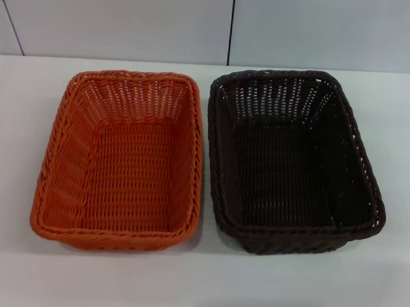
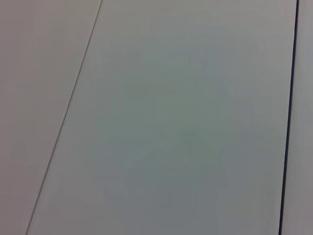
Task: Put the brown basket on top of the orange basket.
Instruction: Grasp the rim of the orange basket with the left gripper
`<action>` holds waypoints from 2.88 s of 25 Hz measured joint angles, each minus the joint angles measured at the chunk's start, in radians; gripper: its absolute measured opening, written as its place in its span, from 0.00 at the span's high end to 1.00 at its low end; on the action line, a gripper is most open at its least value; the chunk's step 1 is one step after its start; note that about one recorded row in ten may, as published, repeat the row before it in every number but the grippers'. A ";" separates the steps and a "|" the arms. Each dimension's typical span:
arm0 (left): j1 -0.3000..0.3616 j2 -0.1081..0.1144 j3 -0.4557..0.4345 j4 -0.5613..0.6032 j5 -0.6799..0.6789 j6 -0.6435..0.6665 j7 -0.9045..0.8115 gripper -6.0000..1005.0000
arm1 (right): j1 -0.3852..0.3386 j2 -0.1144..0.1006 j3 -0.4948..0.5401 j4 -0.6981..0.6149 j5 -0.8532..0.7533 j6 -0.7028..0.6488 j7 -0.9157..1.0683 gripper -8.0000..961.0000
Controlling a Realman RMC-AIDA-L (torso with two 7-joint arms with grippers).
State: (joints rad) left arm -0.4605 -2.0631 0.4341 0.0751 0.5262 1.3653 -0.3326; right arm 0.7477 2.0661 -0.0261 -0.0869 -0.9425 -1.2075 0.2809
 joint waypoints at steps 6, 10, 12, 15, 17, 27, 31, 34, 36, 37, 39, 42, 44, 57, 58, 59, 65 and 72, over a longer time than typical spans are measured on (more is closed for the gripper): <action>-0.001 0.000 0.000 0.000 0.000 0.000 0.000 0.14 | 0.011 0.000 0.000 0.001 0.000 0.001 0.000 0.34; -0.001 -0.001 0.000 0.000 0.000 0.000 0.000 0.14 | 0.014 0.000 0.000 0.001 0.000 0.001 0.000 0.34; -0.001 -0.002 0.003 0.000 0.001 0.000 -0.001 0.14 | 0.015 0.000 0.000 0.001 0.000 0.002 0.000 0.34; -0.001 -0.002 0.004 0.000 0.003 0.000 -0.002 0.14 | 0.014 0.000 0.000 0.001 0.000 0.003 0.000 0.34; -0.005 -0.001 0.009 0.000 0.008 -0.020 -0.007 0.14 | 0.012 0.001 0.000 0.001 0.002 0.006 0.000 0.34; -0.029 0.012 0.209 0.218 0.029 -0.393 -0.269 0.14 | 0.019 0.002 0.004 -0.002 0.006 0.024 0.006 0.34; -0.010 0.065 0.470 0.427 0.091 -0.646 -0.519 0.14 | 0.019 0.002 0.004 -0.003 0.006 0.024 0.007 0.34; -0.006 0.160 0.689 0.539 0.249 -0.783 -0.837 0.14 | 0.018 0.002 0.007 -0.003 0.007 0.025 0.006 0.34; -0.015 0.211 0.773 0.573 0.356 -0.811 -1.023 0.14 | 0.017 0.002 0.008 -0.002 0.007 0.027 0.003 0.34; -0.021 0.231 0.800 0.586 0.413 -0.812 -1.101 0.14 | 0.017 0.002 0.009 -0.002 0.007 0.028 0.002 0.34; -0.039 0.264 0.818 0.608 0.564 -0.790 -1.282 0.15 | 0.017 0.001 0.009 -0.008 0.007 0.029 0.003 0.34; -0.075 0.316 0.779 0.642 0.880 -0.666 -1.591 0.15 | 0.018 -0.001 0.009 -0.015 0.007 0.020 0.009 0.34; -0.098 0.336 0.708 0.687 1.106 -0.526 -1.760 0.15 | 0.022 -0.003 0.009 -0.020 0.007 0.019 0.009 0.34; -0.249 0.269 0.486 1.043 2.026 0.147 -2.323 0.16 | 0.047 -0.005 0.007 -0.060 0.007 0.014 0.007 0.34; -0.252 0.232 0.471 1.098 2.105 0.193 -2.372 0.16 | 0.049 -0.006 0.010 -0.061 0.007 0.014 0.006 0.34; -0.252 0.232 0.471 1.098 2.105 0.193 -2.372 0.16 | 0.049 -0.006 0.010 -0.061 0.007 0.014 0.006 0.34; -0.258 0.149 0.429 1.180 2.181 0.292 -2.425 0.17 | 0.058 -0.006 0.009 -0.060 0.008 0.015 0.001 0.34; -0.274 0.123 0.428 1.144 2.199 0.299 -2.452 0.19 | 0.065 -0.005 0.003 -0.060 0.009 0.011 0.001 0.34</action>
State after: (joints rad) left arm -0.7345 -1.9398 0.8618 1.2190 2.7249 1.6642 -2.7846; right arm 0.8130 2.0608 -0.0231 -0.1471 -0.9333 -1.1966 0.2814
